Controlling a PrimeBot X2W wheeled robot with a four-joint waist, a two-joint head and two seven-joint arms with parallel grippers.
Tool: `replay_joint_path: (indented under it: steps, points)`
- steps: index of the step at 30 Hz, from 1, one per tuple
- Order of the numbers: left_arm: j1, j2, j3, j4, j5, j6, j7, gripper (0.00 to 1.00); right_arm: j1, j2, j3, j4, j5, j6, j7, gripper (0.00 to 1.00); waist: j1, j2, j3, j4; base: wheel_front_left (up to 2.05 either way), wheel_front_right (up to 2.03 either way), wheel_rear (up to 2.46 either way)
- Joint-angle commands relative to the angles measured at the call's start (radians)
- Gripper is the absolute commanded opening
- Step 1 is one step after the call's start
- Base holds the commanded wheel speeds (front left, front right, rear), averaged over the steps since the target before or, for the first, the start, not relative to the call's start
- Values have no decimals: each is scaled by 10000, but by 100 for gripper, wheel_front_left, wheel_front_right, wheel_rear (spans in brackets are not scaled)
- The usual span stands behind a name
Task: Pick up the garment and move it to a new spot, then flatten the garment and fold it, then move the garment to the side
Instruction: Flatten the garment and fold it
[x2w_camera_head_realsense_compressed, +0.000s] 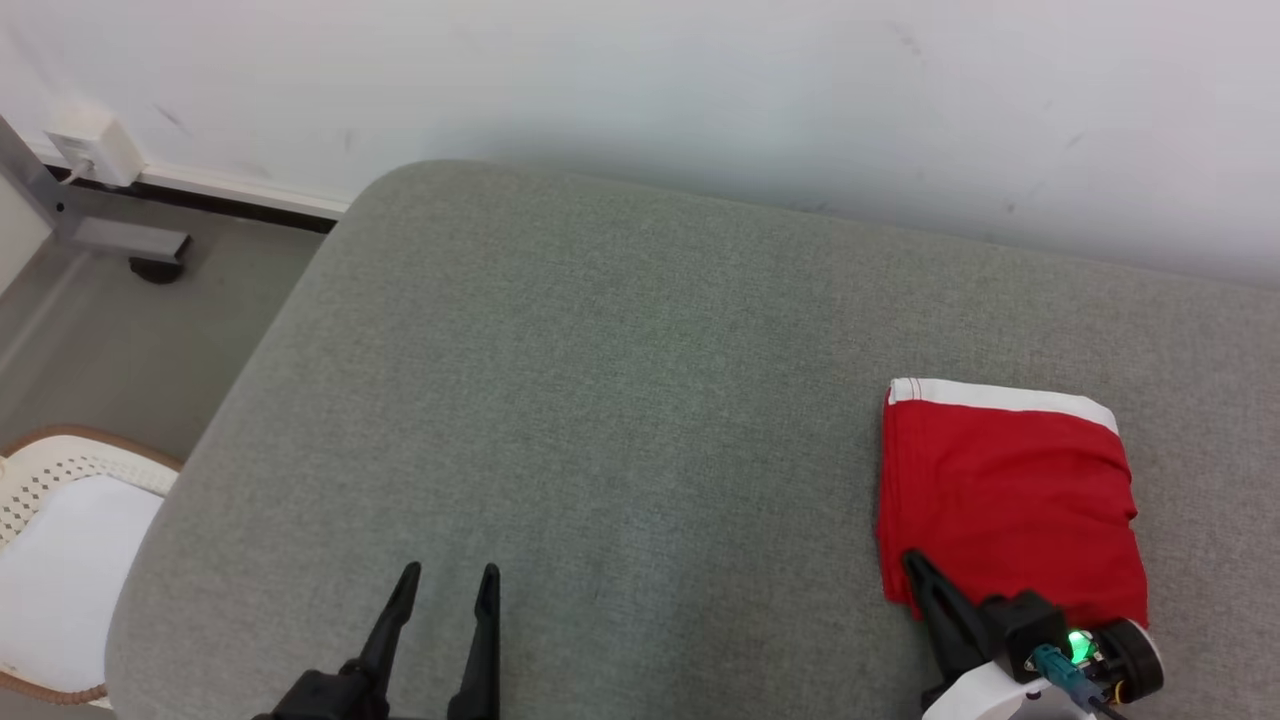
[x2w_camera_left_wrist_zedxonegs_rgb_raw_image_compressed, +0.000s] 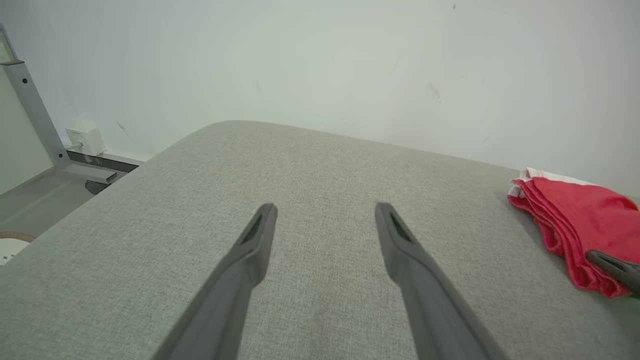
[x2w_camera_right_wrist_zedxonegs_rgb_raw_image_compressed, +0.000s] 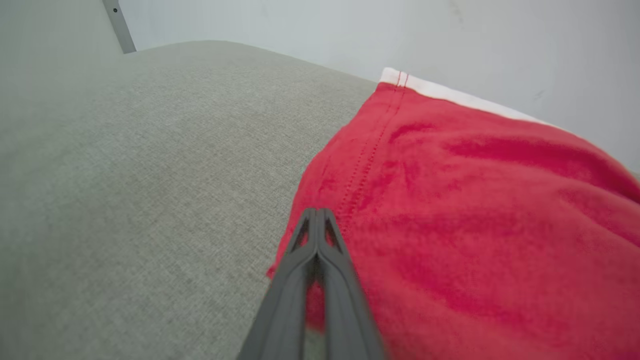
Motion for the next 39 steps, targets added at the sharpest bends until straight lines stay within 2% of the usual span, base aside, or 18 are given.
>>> replay_joint_path:
  steps: [1,7,14,15,17,18,19,29,39]
  points:
    - [2,29,22,12,-31,56,4,100,100,-26,96,-56,116,-20,-20,0,-1,0,-45,-28,0,0,0]
    - [137,29,41,42,-58,49,4,100,272,-25,582,-488,589,-20,-21,0,-1,0,-313,-239,0,0,0]
    - [269,30,413,79,192,-29,4,100,889,-30,-235,-2061,771,-22,-20,0,-1,0,-803,-749,0,0,0]
    - [307,30,476,96,229,-57,4,100,1005,-34,-402,-2259,673,-20,-20,13,-1,0,-883,-840,0,0,0]
    - [412,33,595,141,299,-98,4,100,1291,-122,-738,-2635,518,-22,-20,47,-1,0,-1052,-1019,0,0,0]
    - [458,32,632,159,315,-110,4,100,1454,-195,-927,-2789,460,-22,-20,93,-1,0,-1134,-1104,0,0,0]
    - [494,30,658,176,295,-150,4,100,1590,-259,-1093,-2950,391,-21,-20,100,-1,0,-1224,-1189,0,0,0]
    - [914,33,873,431,476,-403,2,100,2931,-654,-2738,-3892,206,-21,-20,100,-1,0,-1654,-1964,0,0,0]
    - [1416,31,1138,575,602,-533,4,100,3771,-805,-3208,-3886,374,-21,-20,100,-1,0,-1906,-2220,0,0,0]
